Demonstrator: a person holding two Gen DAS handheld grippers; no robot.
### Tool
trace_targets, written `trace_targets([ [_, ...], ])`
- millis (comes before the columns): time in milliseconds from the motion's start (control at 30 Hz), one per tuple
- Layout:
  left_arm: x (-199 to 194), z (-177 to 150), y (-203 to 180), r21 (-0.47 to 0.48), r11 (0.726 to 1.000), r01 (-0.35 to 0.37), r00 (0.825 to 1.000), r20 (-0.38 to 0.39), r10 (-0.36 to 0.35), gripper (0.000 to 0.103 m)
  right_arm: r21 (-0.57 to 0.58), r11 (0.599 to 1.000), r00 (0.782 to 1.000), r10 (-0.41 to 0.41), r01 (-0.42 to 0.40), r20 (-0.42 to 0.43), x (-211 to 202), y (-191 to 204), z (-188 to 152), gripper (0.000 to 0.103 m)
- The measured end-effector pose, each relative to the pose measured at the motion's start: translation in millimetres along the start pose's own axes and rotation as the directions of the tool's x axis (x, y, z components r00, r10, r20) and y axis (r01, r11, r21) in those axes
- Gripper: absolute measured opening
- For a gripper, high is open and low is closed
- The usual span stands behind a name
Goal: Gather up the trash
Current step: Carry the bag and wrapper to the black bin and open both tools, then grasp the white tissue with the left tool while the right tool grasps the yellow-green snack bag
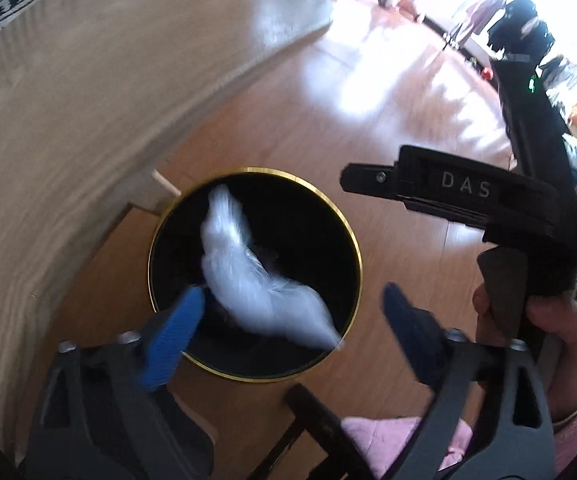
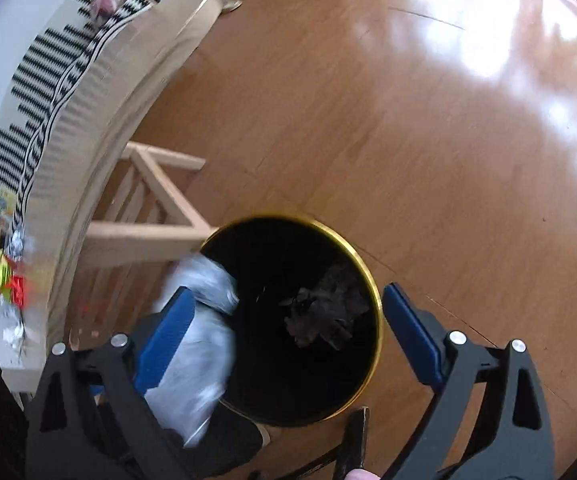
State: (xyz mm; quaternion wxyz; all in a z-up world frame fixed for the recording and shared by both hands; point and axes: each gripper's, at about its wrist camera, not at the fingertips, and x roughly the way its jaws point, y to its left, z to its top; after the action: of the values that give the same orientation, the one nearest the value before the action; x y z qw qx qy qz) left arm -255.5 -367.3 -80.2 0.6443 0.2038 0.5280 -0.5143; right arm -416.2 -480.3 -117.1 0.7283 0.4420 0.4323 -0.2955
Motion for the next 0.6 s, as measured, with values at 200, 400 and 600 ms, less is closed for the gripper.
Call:
trace_targets([
  [200, -10, 2, 10, -0.057, 0.998, 0.017, 0.999, 0.040, -0.015, 0.096, 0.050, 0.998, 1.000, 0.028, -0.027, -0.010, 4, -7, -1, 0.094],
  [400, -51, 6, 11, -0.075, 0.996, 0.045, 0.984, 0.176, -0.031, 0.096, 0.020, 0.999, 0.999, 0.033, -0.033, 0.012, -3, 6, -4, 0.094],
  [600, -165, -24, 46, -0.121, 0.992, -0.032, 0.896, 0.435, 0.082, 0.096, -0.165, 0.980, 0.972, -0.074, 0.113, 0.224, -42, 54, -8, 0.096],
])
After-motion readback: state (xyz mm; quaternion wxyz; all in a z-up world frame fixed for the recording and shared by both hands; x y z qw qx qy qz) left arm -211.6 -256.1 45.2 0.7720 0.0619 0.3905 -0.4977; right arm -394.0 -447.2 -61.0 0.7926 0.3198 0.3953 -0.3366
